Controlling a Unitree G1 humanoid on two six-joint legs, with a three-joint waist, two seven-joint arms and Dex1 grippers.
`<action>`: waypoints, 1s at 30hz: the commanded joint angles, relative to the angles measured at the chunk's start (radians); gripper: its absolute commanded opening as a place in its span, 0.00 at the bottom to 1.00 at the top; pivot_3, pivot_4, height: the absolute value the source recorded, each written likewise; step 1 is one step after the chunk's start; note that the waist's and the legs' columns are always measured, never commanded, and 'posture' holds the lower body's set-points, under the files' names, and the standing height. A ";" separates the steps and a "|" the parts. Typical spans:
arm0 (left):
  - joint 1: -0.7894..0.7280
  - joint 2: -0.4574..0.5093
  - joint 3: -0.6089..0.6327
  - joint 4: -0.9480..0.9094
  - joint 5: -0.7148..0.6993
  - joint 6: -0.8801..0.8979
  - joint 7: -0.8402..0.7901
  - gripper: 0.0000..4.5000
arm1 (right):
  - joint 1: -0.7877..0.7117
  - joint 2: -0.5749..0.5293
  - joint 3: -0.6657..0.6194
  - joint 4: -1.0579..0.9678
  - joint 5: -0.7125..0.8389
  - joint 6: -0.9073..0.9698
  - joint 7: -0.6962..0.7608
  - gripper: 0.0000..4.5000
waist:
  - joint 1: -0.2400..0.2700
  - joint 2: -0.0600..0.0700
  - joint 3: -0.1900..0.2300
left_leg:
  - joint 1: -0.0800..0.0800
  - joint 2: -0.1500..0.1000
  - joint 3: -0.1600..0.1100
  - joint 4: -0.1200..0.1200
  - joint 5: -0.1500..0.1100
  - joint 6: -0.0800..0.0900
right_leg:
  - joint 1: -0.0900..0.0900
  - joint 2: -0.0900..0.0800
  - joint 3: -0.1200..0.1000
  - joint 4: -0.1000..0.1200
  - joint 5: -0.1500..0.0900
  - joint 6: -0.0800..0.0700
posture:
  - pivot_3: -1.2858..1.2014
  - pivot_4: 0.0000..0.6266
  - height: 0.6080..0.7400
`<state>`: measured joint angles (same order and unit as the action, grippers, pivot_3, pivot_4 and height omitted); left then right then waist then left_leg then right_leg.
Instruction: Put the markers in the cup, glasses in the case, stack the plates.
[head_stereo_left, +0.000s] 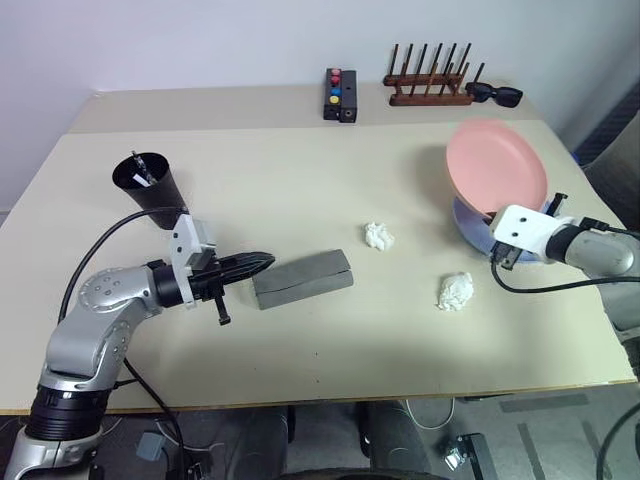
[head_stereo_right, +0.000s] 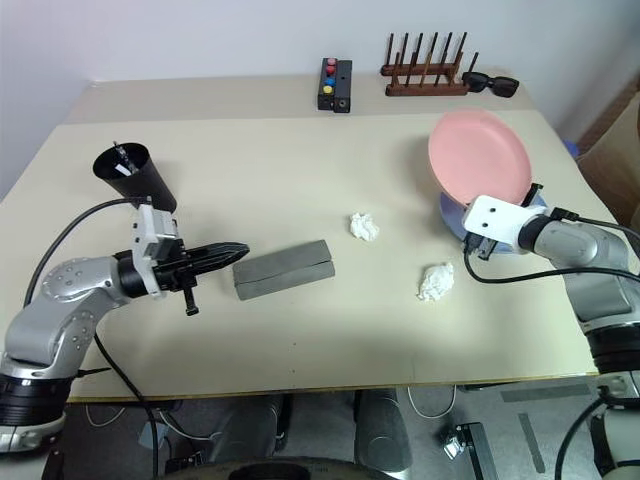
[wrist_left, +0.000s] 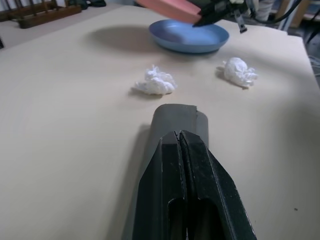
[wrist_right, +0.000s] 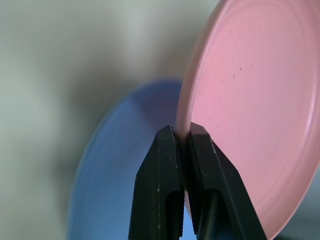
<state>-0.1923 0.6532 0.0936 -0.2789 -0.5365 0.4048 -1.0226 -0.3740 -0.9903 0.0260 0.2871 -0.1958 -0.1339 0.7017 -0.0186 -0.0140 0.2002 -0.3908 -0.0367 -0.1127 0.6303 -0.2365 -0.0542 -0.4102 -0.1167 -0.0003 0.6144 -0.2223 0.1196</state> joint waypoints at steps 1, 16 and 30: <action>-0.007 0.003 0.008 -0.012 -0.005 -0.024 -0.005 0.00 | -0.003 -0.029 -0.030 -0.002 0.012 0.002 0.026 0.22 | -0.001 0.000 0.000 | 0.000 0.000 0.000 0.000 0.000 0.000 | 0.000 0.000 0.000 0.000 0.000 0.000 | 0.52 0.24 0.99; 0.002 0.008 0.021 -0.007 0.001 -0.029 0.008 0.00 | -0.012 0.071 -0.102 -0.280 0.341 0.215 0.201 0.77 | -0.001 0.000 0.000 | 0.000 0.001 0.000 0.000 0.000 0.000 | 0.000 0.000 0.000 0.000 0.000 0.000 | 0.52 0.24 0.99; 0.039 0.014 0.043 -0.065 -0.013 -0.014 0.053 0.00 | -0.123 0.471 0.055 -0.213 0.325 0.405 0.018 0.99 | 0.006 0.000 0.000 | 0.000 0.000 -0.001 0.000 0.000 0.000 | 0.000 0.000 0.000 0.000 0.000 0.000 | 0.52 0.24 0.99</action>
<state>-0.1548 0.6579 0.1079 -0.3034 -0.5349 0.4017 -0.9766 -0.4843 -0.5280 0.0787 0.0617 0.1316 0.2713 0.7353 -0.0127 -0.0144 0.2001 -0.3912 -0.0366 -0.1138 0.6303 -0.2364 -0.0543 -0.4105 -0.1164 -0.0005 0.6142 -0.2222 0.1197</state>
